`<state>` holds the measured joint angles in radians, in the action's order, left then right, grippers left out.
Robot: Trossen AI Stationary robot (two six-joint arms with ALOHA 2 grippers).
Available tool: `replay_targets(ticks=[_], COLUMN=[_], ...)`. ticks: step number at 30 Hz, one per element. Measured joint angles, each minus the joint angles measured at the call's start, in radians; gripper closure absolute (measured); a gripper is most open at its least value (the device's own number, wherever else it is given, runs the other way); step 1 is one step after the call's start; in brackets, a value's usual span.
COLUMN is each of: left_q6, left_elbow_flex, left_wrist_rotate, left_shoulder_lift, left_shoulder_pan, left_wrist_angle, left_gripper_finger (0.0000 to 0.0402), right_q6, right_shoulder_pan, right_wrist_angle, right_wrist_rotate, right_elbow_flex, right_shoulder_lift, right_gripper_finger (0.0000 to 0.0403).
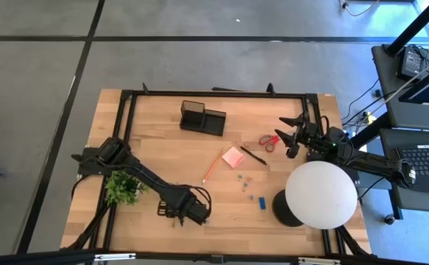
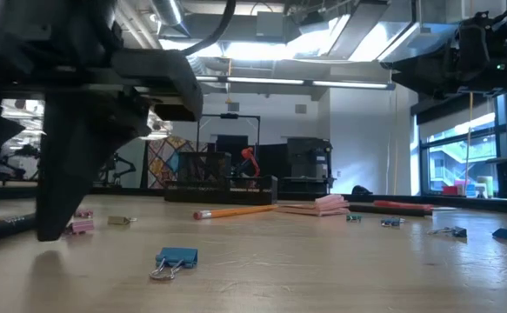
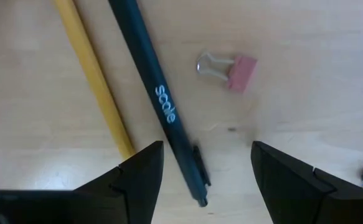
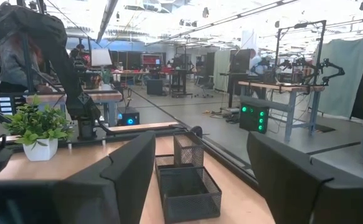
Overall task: Pick and place office supplies into organizer
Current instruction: Put the black pen into the black desk organizer
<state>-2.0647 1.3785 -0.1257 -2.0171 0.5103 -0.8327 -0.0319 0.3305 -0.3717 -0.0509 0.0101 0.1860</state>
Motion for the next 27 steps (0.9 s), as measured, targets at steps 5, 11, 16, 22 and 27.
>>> replay_targets(ticks=[5,11,16,22,27], left_q6=[-0.009,-0.042,-0.042,-0.002,-0.001], left_elbow_flex=[-0.019,-0.051,-0.052,-0.053,-0.053], left_wrist_rotate=[-0.002,-0.020,-0.019,-0.020,-0.020], left_shoulder_lift=[0.001,0.008,0.010,0.010,0.009], left_shoulder_pan=[0.006,0.005,0.005,0.005,0.005], left_wrist_angle=[0.014,0.058,0.062,0.065,0.067], left_gripper_finger=[0.0170,0.0168,0.0169,0.0169,0.0168], right_q6=[0.000,0.000,0.000,0.000,0.000], right_shoulder_pan=[0.000,0.000,0.000,0.000,0.000], right_wrist_angle=[0.000,0.001,0.001,0.004,0.004], right_wrist_rotate=[0.000,0.000,0.000,0.000,0.000], right_elbow_flex=[0.000,0.000,0.000,0.000,0.000], right_shoulder_lift=[0.000,0.000,0.000,0.000,0.000], right_gripper_finger=[0.0146,0.0146,0.0146,0.0146,0.0146])
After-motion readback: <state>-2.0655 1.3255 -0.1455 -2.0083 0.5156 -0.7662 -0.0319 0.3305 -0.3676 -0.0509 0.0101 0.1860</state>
